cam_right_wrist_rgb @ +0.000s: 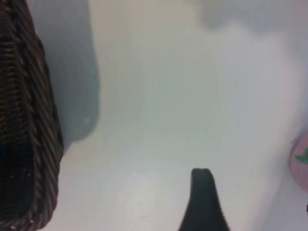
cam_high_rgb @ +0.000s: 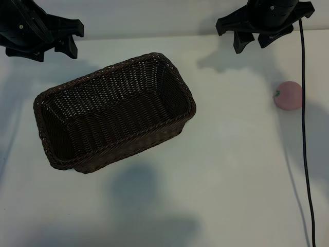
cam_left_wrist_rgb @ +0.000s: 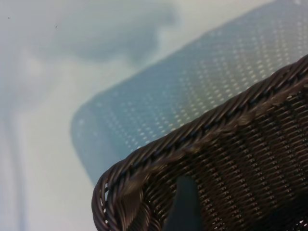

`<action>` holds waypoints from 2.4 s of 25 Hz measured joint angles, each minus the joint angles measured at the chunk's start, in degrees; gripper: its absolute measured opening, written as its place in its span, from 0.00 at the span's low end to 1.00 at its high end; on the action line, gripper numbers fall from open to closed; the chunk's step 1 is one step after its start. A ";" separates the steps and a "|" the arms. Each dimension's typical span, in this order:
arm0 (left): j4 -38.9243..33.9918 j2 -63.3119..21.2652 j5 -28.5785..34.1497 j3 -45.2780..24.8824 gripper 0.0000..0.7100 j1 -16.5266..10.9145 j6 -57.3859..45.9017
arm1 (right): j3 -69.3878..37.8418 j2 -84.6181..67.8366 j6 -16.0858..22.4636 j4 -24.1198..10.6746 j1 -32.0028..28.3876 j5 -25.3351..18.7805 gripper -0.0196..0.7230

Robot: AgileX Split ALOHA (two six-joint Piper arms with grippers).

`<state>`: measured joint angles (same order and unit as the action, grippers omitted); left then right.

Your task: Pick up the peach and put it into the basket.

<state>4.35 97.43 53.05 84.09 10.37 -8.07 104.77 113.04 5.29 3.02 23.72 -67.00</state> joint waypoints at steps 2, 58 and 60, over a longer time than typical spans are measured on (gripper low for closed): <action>0.00 0.00 0.00 0.00 0.83 0.00 0.00 | 0.00 0.00 0.00 0.00 0.00 0.00 0.69; -5.27 -7.26 -18.79 -34.31 0.83 -0.79 -20.75 | 0.00 0.00 -0.22 0.00 0.00 -1.44 0.69; -5.27 -5.04 -19.06 -34.31 0.83 -1.80 -20.82 | 0.00 0.00 -0.22 0.00 0.00 -1.45 0.69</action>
<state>-0.91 92.39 33.99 49.78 8.57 -28.89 104.77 113.04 5.07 3.02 23.72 -68.45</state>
